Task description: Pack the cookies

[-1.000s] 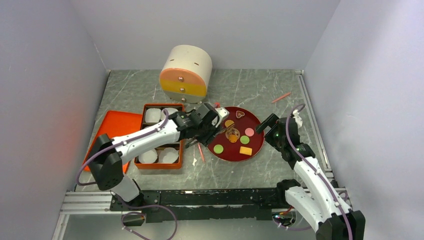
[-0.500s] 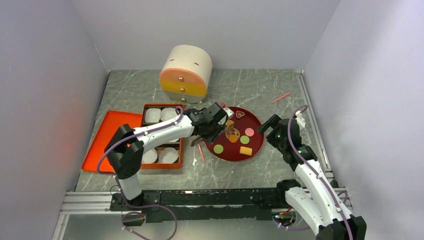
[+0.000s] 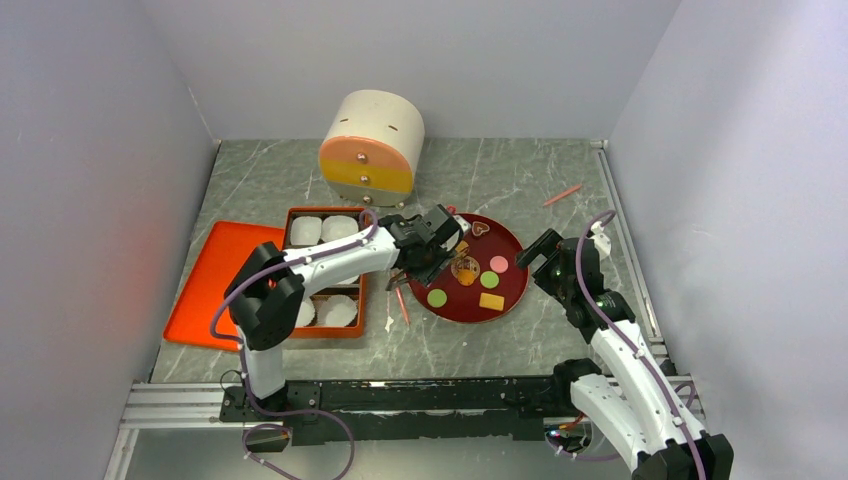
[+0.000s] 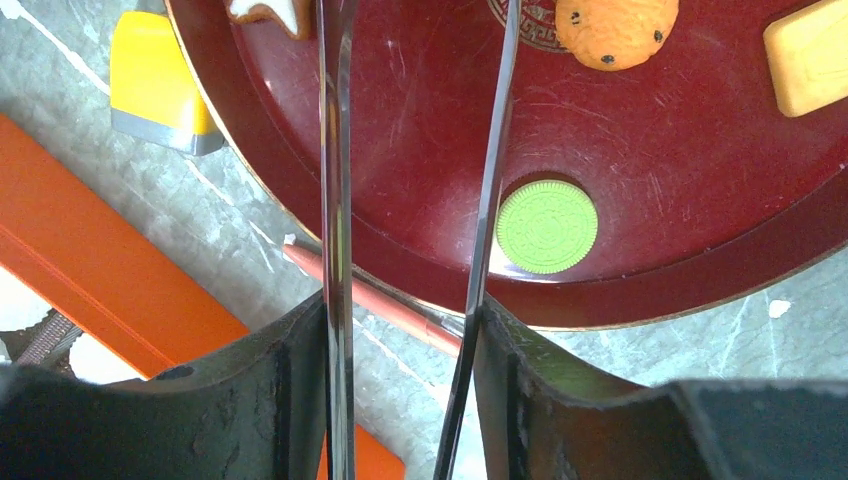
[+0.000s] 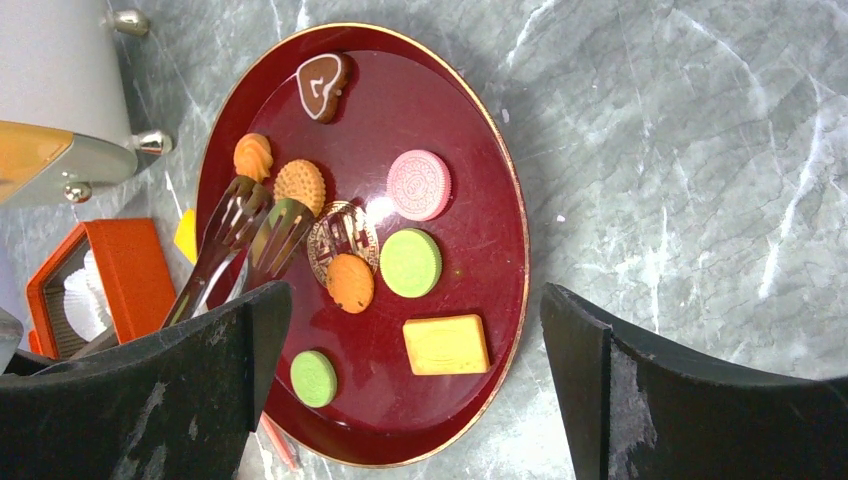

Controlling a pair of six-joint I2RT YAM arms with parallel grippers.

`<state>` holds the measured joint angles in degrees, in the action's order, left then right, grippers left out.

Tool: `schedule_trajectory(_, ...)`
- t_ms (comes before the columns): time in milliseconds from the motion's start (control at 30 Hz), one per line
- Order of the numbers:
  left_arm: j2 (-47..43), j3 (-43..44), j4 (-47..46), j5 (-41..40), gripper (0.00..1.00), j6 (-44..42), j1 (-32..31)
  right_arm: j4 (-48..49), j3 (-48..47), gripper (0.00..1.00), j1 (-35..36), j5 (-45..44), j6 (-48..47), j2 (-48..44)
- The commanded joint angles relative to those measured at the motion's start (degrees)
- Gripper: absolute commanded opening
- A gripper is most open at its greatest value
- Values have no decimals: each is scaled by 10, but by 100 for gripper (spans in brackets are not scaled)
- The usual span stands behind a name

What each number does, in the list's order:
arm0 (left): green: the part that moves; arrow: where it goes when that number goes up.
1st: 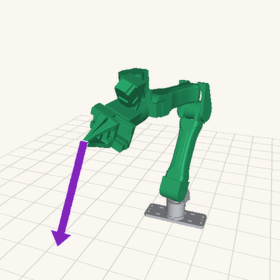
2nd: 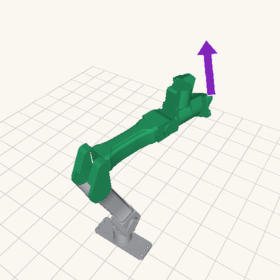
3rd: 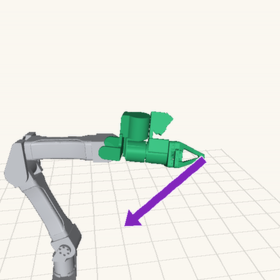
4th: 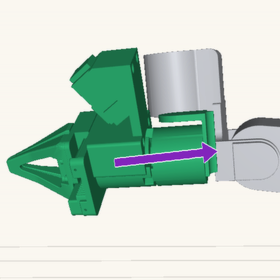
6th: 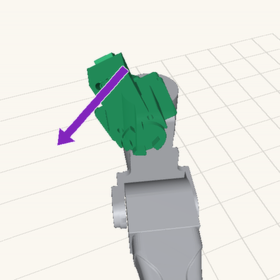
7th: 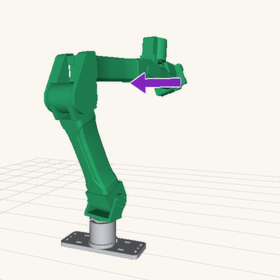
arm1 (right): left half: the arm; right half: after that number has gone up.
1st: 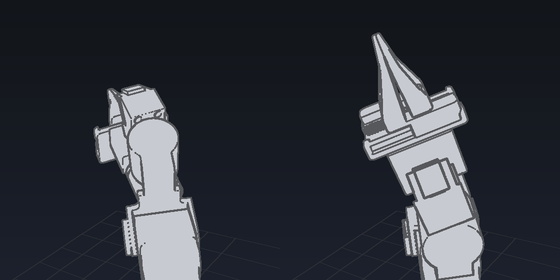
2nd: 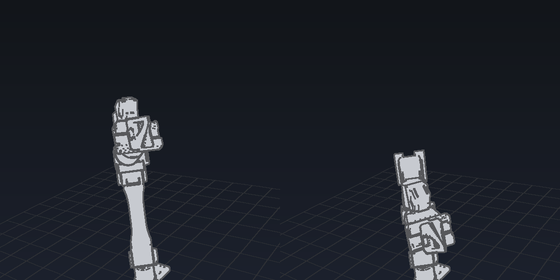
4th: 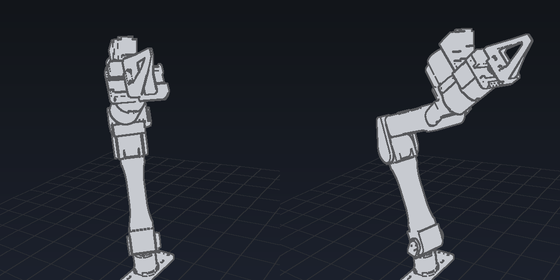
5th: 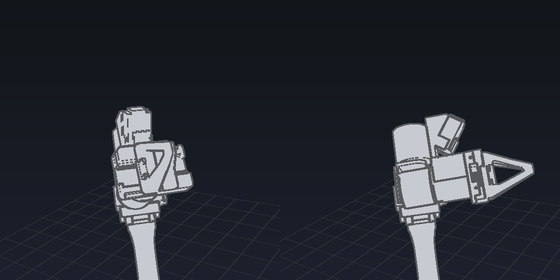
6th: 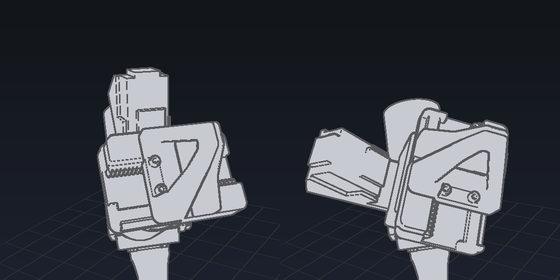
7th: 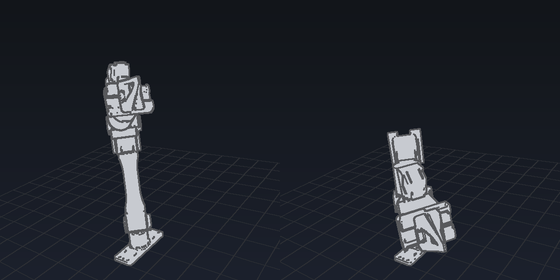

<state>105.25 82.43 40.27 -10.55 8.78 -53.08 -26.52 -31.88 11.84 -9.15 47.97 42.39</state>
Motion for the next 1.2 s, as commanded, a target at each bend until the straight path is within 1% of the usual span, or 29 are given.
schedule_trajectory(0,0,25,-2,-16,54,11,-4,15,-25,100,1,-5,-9,3)
schedule_trajectory(467,25,29,-18,-15,51,12,-13,19,-26,100,1,2,-11,8)
schedule_trajectory(600,29,35,-16,-19,46,12,-14,19,-26,100,1,-1,-13,3)
schedule_trajectory(700,24,37,-14,-19,39,11,-14,19,-25,100,1,-2,-12,1)
schedule_trajectory(900,-12,34,-14,-14,31,11,-15,20,-26,100,1,-2,-10,4)
schedule_trajectory(1167,-90,7,-14,-28,28,13,-14,28,-30,100,2,-4,-14,14)
